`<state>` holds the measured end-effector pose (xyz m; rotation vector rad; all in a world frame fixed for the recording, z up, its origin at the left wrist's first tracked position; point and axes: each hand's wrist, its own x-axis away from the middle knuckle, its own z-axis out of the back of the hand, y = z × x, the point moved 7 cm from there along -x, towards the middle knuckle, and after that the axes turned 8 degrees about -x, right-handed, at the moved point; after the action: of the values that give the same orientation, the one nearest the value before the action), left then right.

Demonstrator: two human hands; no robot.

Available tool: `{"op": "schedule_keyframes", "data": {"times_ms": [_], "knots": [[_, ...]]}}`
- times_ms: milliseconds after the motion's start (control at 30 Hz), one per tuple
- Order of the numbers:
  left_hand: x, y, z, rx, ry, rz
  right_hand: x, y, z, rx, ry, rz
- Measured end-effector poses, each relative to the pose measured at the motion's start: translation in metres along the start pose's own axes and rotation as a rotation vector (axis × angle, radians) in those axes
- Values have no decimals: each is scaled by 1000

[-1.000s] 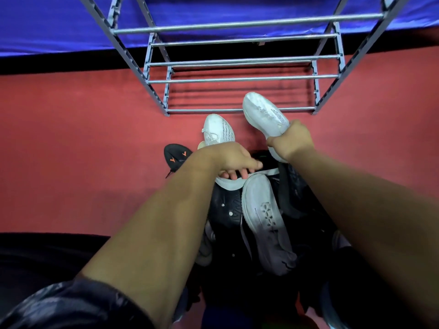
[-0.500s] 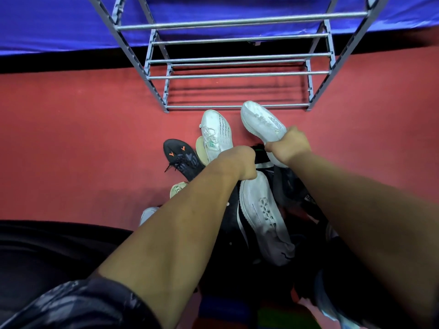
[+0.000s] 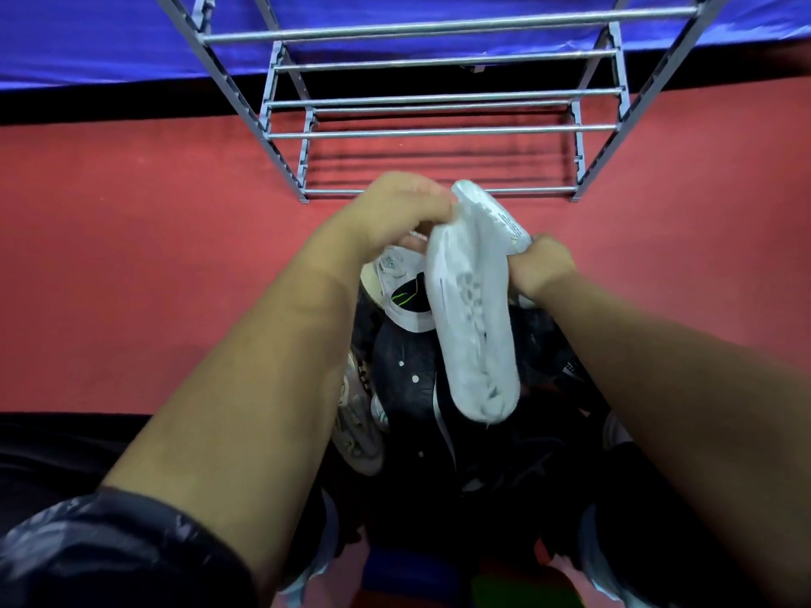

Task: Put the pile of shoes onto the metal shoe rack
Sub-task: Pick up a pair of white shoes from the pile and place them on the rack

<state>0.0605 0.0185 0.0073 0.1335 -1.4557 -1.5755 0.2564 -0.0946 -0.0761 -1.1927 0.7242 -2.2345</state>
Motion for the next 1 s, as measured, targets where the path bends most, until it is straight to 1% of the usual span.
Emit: {"op": "schedule_keyframes", "data": {"times_ms": [67,133,267,367,433,500,533,600,633,767,833,900,967,1000], "knots": [[-9,8,21,58,112,-7,-2,1,-2,15,-19,-8],[-18,6,32,66,178,21,-3,0,-2,41,-21,6],[-33,-20,40,-37,244,71,-10,2,-2,107,-3,48],[-44,-44,38,-39,383,112,-13,2,-4,100,-4,68],[-46,-52,27,-179,400,204,-14,1,-6,112,-18,103],[-41,-53,9,-389,294,340,-17,1,-9,131,-34,115],[-38,-53,-1,-480,213,398,-19,1,-10,141,-36,118],[-31,-43,-25,-641,15,448,-22,0,-10,166,-28,113],[-27,-37,-37,-701,-73,458,-24,-1,-10,175,-31,104],[-20,-29,-72,-874,-328,551,-34,2,-5,147,-76,73],[-15,-33,-81,-930,-477,599,-36,2,-5,131,-132,62],[-16,-37,-83,-943,-526,607,-32,-1,-9,120,-260,53],[-20,-35,-80,-979,-485,587,-29,-2,-14,160,-366,47],[-24,-32,-77,-1016,-419,570,-27,-3,-13,200,-388,41]]}}
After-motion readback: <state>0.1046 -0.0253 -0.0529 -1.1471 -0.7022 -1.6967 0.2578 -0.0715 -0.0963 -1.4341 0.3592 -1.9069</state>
